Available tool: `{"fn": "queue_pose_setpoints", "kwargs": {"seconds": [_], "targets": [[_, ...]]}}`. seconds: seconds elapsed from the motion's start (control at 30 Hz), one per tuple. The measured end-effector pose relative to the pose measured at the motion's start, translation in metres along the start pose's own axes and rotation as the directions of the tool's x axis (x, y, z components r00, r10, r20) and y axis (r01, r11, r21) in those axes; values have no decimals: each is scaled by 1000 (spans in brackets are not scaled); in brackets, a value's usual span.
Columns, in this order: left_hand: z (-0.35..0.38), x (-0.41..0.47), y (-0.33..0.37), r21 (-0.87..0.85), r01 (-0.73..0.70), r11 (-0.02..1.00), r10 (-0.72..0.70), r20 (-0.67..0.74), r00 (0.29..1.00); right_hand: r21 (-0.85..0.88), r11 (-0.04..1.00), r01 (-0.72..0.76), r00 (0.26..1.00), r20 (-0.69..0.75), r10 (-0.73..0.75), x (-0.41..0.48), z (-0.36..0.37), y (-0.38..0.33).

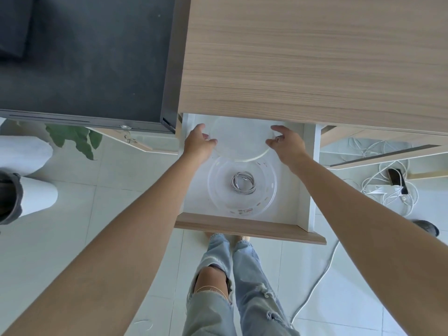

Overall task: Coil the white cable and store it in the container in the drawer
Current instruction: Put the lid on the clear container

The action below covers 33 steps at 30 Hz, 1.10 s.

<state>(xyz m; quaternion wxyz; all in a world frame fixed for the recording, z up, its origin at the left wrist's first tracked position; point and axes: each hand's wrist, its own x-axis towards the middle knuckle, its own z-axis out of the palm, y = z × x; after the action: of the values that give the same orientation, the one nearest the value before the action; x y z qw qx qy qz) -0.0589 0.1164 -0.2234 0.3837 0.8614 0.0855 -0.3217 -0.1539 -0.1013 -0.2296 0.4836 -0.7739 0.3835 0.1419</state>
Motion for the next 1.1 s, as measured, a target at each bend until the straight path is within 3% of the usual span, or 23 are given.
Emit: {"fn": "queue_pose_setpoints", "kwargs": {"seconds": [0.27, 0.53, 0.9, 1.03, 1.1], "targets": [[-2, -70, -30, -41, 119, 992, -114, 109, 988, -156, 983, 97, 995, 33, -93, -76, 0, 24], [11, -90, -51, -120, 222, 968, -208, 119, 971, -153, 988, 11, 998, 58, -2, -108, 12, 47], [17, -82, -35, -5, 4, 1000, -4, -26, 1000, -99, 995, 21, 999, -27, -24, -91, 6, 43], [19, -83, -35, 86, -50, 995, 55, -52, 997, -206, 978, 27, 996, -76, -44, -96, 9, 41], [21, -87, -34, 213, -60, 975, 82, -96, 992, -313, 949, 22, 989, -133, -67, -101, 11, 39]]}}
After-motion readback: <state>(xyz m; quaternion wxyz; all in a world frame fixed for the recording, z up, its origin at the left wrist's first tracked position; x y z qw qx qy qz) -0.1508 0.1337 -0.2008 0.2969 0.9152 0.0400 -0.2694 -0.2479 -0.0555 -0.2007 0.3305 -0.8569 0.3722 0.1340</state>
